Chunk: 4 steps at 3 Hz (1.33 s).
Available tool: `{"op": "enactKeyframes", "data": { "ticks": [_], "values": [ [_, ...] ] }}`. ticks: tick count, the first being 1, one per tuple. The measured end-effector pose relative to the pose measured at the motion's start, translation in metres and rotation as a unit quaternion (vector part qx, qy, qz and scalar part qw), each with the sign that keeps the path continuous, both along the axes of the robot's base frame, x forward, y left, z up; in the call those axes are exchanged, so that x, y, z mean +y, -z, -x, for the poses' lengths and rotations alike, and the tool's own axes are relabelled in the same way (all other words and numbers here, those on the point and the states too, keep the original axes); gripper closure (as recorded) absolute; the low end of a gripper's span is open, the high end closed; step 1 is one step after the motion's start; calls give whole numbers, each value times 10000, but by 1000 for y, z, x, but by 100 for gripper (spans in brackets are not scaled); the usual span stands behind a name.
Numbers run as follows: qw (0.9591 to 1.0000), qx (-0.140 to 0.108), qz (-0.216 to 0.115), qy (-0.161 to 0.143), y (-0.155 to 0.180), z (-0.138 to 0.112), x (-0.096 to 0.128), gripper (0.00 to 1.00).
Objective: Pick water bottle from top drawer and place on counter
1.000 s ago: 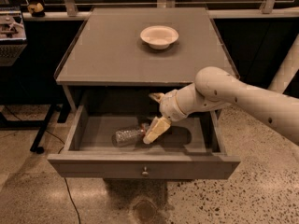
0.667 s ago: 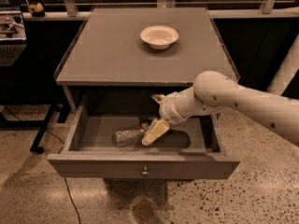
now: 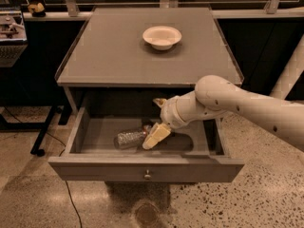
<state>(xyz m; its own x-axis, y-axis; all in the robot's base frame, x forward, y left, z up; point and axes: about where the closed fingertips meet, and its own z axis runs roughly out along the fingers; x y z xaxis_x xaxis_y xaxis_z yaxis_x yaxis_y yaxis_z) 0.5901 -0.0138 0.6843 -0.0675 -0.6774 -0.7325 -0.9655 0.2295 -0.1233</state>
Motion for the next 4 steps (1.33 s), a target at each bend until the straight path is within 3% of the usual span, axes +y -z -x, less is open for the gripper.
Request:
{"op": "enactKeyframes", "data": {
  "ticks": [2,4],
  "values": [
    [9998,56,-188,76,28,-6,10,0],
    [9993,-96,-229,282,40,-13,10,0]
  ]
}}
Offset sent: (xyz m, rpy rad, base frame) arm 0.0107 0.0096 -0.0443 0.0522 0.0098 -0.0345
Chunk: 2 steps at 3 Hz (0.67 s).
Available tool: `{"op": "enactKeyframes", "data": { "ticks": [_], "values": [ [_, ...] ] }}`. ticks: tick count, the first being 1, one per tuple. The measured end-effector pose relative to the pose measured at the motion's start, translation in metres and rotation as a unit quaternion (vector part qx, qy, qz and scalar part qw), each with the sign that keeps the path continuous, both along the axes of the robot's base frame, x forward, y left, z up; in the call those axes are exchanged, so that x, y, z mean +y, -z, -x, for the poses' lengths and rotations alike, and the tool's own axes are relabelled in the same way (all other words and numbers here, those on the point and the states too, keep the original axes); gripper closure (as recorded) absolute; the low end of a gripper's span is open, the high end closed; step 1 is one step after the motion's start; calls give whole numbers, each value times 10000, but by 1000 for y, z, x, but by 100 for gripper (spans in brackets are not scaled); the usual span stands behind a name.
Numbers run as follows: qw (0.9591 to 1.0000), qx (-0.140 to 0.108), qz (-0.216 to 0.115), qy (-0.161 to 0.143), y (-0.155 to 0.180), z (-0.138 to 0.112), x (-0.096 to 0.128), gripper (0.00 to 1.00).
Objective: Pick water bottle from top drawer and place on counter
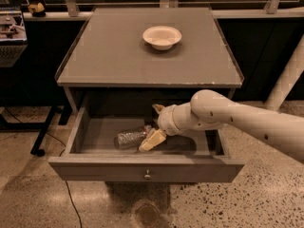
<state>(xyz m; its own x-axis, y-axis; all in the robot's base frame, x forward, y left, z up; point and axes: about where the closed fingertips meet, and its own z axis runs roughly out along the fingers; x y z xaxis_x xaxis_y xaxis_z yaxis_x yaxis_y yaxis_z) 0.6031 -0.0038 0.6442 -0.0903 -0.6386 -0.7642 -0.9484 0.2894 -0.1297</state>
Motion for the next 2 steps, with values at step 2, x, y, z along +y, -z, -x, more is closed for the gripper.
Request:
{"op": "enactKeyframes", "data": {
  "ticks": [2],
  "values": [
    [9999,61,115,26,22,0,4,0]
  ]
}}
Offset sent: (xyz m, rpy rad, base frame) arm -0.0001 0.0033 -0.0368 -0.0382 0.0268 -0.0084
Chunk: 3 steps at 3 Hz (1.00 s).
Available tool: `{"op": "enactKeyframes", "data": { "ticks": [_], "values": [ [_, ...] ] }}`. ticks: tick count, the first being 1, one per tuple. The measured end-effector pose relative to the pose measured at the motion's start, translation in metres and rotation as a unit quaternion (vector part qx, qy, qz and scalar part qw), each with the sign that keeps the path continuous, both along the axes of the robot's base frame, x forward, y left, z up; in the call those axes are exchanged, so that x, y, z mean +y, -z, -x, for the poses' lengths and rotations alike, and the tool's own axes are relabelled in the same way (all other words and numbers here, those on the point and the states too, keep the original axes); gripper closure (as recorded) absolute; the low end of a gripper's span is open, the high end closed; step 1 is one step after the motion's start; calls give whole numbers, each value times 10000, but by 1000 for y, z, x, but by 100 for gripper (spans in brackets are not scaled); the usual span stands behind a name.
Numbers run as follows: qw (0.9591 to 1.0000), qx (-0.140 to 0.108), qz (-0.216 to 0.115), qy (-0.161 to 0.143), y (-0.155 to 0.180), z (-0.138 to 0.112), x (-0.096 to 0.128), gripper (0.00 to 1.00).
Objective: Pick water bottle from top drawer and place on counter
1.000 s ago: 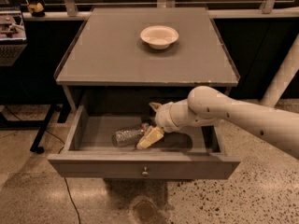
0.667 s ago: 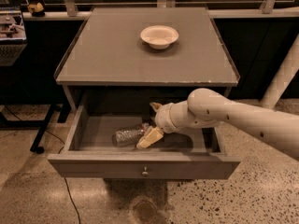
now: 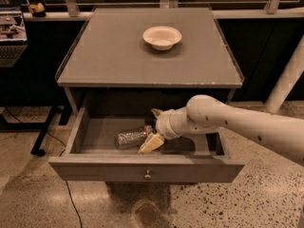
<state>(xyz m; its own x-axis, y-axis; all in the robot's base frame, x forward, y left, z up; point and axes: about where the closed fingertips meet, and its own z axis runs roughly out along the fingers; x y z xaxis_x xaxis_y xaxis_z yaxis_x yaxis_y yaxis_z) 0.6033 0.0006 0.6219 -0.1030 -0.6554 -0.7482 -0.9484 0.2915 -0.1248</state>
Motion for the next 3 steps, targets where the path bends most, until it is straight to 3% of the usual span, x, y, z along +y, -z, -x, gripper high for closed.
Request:
{"op": "enactKeyframes", "data": {
  "ticks": [1,3],
  "values": [
    [10000,1,0,-1,0,0,0,18],
    [10000,1,0,-1,0,0,0,65]
  ]
}}
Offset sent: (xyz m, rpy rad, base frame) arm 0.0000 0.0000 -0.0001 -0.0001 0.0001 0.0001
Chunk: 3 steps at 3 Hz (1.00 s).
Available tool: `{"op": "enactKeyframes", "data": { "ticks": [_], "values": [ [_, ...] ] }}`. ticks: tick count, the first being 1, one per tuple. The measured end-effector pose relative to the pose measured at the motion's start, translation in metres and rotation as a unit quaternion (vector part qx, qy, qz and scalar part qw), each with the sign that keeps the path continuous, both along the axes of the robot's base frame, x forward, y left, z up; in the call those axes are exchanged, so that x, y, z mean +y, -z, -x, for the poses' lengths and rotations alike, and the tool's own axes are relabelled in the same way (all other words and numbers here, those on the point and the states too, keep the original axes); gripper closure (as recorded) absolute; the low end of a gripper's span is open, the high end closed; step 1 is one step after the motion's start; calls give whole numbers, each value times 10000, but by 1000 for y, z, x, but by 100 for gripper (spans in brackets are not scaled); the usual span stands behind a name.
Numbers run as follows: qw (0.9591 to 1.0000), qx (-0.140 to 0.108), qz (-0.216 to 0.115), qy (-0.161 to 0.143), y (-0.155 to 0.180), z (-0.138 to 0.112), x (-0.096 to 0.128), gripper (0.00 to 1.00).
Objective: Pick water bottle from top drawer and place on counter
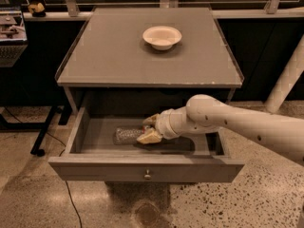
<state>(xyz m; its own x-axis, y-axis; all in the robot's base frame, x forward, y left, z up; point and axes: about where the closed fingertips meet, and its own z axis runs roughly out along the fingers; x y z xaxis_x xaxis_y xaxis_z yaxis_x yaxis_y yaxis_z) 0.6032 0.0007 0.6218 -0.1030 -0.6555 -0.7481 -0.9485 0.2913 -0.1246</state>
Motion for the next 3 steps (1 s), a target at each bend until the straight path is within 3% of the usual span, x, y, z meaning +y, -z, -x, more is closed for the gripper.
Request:
{"op": "enactKeyframes", "data": {
  "ticks": [1,2,3],
  "values": [
    [10000,0,0,0,0,0,0,88],
    [10000,0,0,-1,0,0,0,100],
    [10000,0,-1,-1,0,0,0,100]
  ]
}}
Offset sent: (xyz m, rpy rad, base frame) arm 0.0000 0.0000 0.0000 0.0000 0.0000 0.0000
